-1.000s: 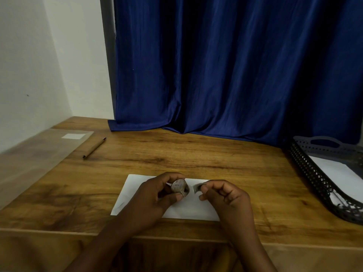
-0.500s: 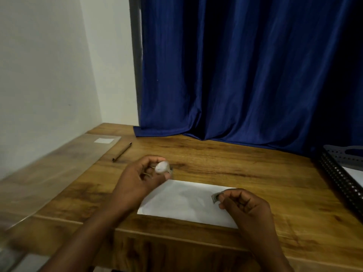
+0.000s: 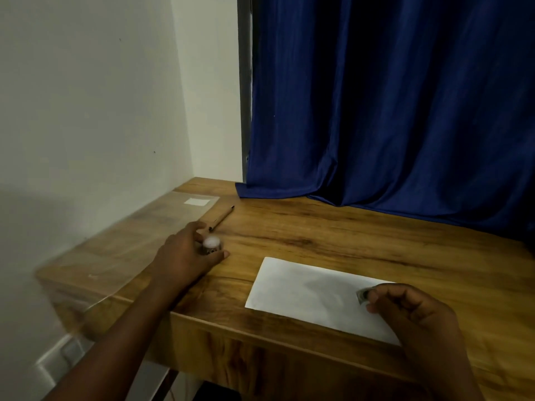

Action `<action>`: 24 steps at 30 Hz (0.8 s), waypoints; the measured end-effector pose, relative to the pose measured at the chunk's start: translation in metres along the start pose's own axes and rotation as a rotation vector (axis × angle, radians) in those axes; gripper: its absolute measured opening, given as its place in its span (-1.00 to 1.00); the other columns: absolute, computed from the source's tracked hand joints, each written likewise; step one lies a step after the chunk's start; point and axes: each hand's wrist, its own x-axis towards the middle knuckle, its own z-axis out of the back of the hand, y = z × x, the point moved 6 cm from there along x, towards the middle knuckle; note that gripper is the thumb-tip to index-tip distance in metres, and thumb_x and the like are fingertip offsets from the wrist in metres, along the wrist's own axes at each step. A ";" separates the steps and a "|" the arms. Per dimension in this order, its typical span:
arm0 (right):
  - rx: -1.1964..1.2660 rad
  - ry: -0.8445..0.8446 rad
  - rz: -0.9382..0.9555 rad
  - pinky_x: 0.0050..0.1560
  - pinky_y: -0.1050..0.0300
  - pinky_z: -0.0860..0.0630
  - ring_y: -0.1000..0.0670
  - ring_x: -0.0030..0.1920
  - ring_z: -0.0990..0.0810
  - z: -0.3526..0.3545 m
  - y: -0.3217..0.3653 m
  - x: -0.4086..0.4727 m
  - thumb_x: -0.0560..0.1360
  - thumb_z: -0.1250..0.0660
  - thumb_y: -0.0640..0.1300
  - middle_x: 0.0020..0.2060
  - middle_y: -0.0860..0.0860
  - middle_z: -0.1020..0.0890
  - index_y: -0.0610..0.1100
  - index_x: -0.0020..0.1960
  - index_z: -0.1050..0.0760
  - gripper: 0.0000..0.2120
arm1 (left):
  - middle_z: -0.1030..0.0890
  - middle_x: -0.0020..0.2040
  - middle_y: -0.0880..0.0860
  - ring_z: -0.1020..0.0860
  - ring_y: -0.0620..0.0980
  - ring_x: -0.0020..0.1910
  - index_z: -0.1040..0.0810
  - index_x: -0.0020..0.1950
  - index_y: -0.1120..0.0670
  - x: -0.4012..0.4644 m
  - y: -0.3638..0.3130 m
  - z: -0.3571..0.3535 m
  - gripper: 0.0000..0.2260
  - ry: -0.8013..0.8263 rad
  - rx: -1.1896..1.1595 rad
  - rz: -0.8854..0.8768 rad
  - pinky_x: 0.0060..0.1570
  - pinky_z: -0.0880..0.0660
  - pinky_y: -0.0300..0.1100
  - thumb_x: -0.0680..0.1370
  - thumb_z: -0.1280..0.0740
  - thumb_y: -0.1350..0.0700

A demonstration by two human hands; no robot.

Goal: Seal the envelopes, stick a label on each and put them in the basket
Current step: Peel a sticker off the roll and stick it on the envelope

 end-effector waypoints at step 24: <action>0.426 0.072 -0.278 -0.12 0.04 -0.62 -0.11 -0.20 -0.70 0.038 -0.008 0.011 0.35 -0.48 -0.03 -0.12 -0.26 -0.72 -0.18 -0.07 -0.72 -0.75 | -0.41 0.45 -0.19 -0.30 -0.16 0.43 -0.40 0.46 -0.18 -0.124 -0.181 -0.129 -0.49 0.378 0.107 -0.768 0.45 -0.19 -0.11 0.58 0.02 -0.28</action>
